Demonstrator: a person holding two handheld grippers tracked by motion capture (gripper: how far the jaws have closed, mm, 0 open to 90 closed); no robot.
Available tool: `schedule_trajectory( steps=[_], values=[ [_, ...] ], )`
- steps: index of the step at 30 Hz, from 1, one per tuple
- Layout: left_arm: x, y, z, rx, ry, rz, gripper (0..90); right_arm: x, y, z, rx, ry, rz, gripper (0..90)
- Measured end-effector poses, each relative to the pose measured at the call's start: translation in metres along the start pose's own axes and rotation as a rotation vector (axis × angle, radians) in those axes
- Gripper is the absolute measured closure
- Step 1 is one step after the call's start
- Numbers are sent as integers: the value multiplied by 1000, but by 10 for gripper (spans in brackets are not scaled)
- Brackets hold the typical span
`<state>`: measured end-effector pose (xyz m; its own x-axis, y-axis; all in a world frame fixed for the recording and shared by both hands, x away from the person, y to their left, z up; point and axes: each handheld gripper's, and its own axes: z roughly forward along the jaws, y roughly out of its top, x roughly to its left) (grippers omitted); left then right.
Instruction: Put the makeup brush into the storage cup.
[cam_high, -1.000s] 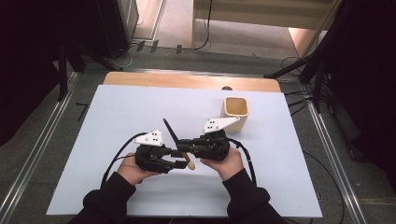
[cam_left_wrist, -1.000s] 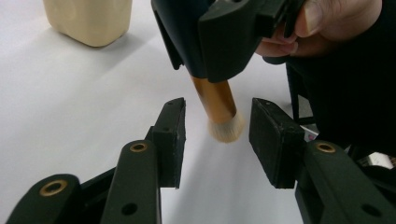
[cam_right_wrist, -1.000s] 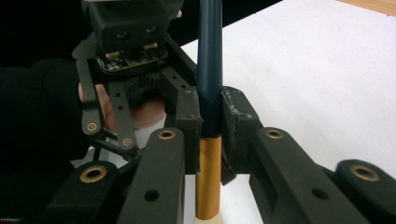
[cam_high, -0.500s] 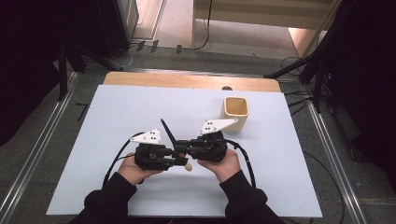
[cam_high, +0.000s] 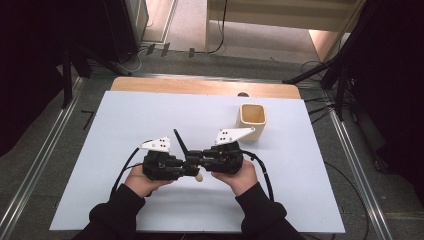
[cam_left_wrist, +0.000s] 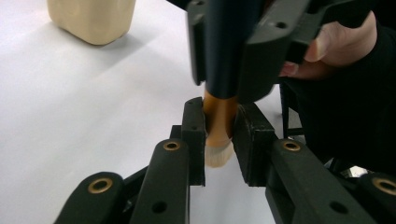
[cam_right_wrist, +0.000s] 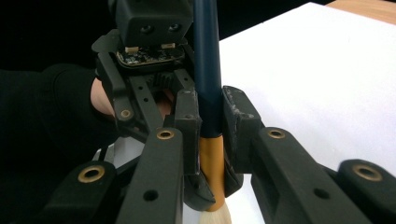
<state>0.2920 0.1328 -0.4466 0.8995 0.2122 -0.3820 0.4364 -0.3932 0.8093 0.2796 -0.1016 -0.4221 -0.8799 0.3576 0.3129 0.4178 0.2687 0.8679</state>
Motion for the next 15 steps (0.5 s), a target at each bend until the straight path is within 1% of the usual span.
schedule_trajectory(
  steps=[3,6,7,9,10,11,13,14,15],
  values=[
    [-1,1,-1,1,8,18,763,0,0,-1,-4,6,2,778],
    [-2,1,-1,0,13,22,766,1,1,-2,-7,7,1,769],
    [-3,2,-3,8,25,35,767,1,1,-2,-11,9,0,755],
    [-3,3,-4,17,34,44,770,1,2,-5,-22,10,5,683],
    [-3,3,-4,17,34,44,770,1,2,-5,-22,10,5,683],
    [-3,3,-6,19,39,43,770,1,3,-9,-38,10,-1,680],
    [-3,4,-7,21,44,44,771,1,3,-13,-55,10,-14,632],
    [-4,4,-7,27,45,41,771,1,3,-13,-55,10,-14,632],
    [-5,6,-8,43,61,59,772,1,3,-16,-55,-2,-11,607]
  ],
)
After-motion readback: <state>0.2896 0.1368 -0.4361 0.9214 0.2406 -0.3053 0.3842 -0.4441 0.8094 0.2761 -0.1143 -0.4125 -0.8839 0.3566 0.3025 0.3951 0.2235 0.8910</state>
